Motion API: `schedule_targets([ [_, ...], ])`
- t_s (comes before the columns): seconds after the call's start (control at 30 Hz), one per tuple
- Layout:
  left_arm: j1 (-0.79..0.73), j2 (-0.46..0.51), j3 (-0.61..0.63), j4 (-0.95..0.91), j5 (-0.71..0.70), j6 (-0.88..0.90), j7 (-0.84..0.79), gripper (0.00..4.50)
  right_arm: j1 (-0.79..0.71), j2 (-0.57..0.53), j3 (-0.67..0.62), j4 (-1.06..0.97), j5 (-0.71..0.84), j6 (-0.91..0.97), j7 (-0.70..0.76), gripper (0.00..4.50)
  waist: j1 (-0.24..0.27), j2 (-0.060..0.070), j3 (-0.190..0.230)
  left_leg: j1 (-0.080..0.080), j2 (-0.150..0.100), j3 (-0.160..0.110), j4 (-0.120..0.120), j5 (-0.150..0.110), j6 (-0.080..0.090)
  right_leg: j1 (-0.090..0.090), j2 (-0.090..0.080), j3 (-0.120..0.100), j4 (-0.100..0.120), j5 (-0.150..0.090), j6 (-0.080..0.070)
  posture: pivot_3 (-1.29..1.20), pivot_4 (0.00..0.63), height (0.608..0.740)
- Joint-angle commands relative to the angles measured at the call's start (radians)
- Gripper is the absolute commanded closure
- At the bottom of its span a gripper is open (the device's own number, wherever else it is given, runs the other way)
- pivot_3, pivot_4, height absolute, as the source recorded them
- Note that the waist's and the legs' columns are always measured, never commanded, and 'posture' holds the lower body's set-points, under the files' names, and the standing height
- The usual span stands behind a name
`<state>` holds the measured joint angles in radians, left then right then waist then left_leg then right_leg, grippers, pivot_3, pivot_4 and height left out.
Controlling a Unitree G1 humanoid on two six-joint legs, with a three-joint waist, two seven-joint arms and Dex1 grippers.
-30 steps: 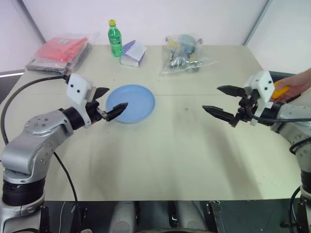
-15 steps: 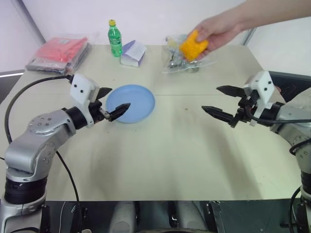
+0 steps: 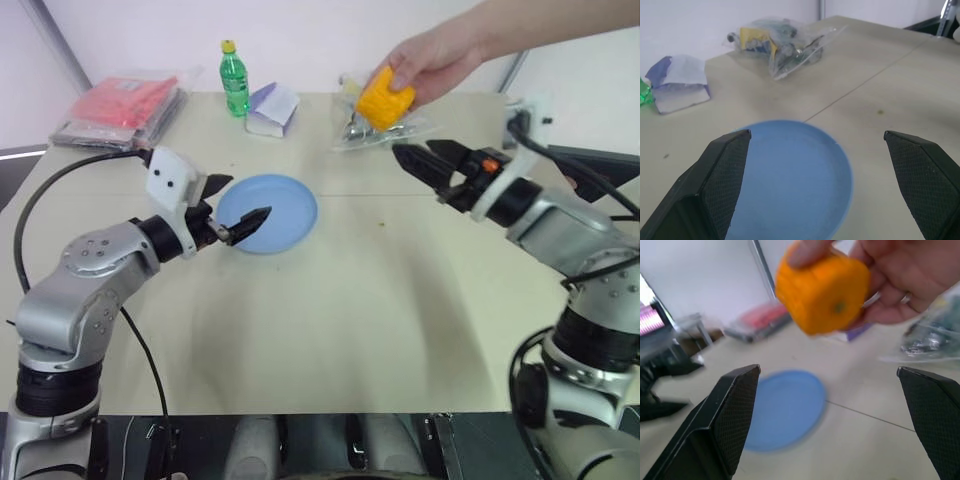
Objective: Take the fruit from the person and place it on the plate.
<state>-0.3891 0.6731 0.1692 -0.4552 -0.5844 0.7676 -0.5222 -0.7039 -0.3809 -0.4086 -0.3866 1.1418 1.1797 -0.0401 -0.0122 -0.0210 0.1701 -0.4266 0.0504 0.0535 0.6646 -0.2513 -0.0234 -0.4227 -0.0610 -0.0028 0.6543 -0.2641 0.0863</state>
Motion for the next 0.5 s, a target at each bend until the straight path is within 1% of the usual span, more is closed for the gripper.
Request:
schedule_targets([
  [0.03,-0.027,-0.004,-0.014,0.009,0.020,-0.031,-0.009,0.04,-0.073,0.072,-0.035,0.012,0.166,-0.002,-0.293,0.00,0.003,0.000,0.000,0.000,0.000,0.000,0.000,0.000,0.000,0.000,0.000,0.000,0.000,0.000,0.000,0.00,0.150,0.731],
  [0.13,-0.051,-0.008,-0.030,0.030,0.030,-0.046,-0.021,0.04,-0.113,0.129,-0.008,0.027,0.293,-0.061,-0.482,0.00,0.003,0.000,0.000,-0.001,-0.001,0.001,0.000,0.000,0.000,0.000,-0.001,0.000,0.000,0.000,0.000,0.00,0.150,0.731],
  [0.2,-0.060,-0.010,-0.038,0.041,0.037,-0.053,-0.026,0.04,-0.120,0.135,0.018,0.031,0.350,-0.088,-0.556,0.00,0.001,0.000,0.000,-0.001,-0.001,0.001,0.000,0.000,0.000,0.000,-0.001,0.000,0.000,0.000,0.000,0.00,0.150,0.731],
  [0.33,-0.072,-0.019,-0.050,0.052,0.046,-0.063,-0.035,0.04,-0.124,0.129,0.058,0.049,0.434,-0.164,-0.668,0.00,-0.003,0.000,0.000,-0.001,-0.001,0.001,0.000,0.000,0.000,0.000,-0.001,0.000,-0.001,0.000,0.000,0.00,0.150,0.731],
  [0.5,-0.074,-0.029,-0.059,0.050,0.059,-0.070,-0.039,0.04,-0.154,0.118,0.083,0.107,0.469,-0.258,-0.756,0.00,-0.004,0.000,0.000,-0.001,0.000,0.001,-0.001,0.000,0.000,-0.001,-0.001,0.000,-0.001,0.000,0.000,0.00,0.150,0.731],
])
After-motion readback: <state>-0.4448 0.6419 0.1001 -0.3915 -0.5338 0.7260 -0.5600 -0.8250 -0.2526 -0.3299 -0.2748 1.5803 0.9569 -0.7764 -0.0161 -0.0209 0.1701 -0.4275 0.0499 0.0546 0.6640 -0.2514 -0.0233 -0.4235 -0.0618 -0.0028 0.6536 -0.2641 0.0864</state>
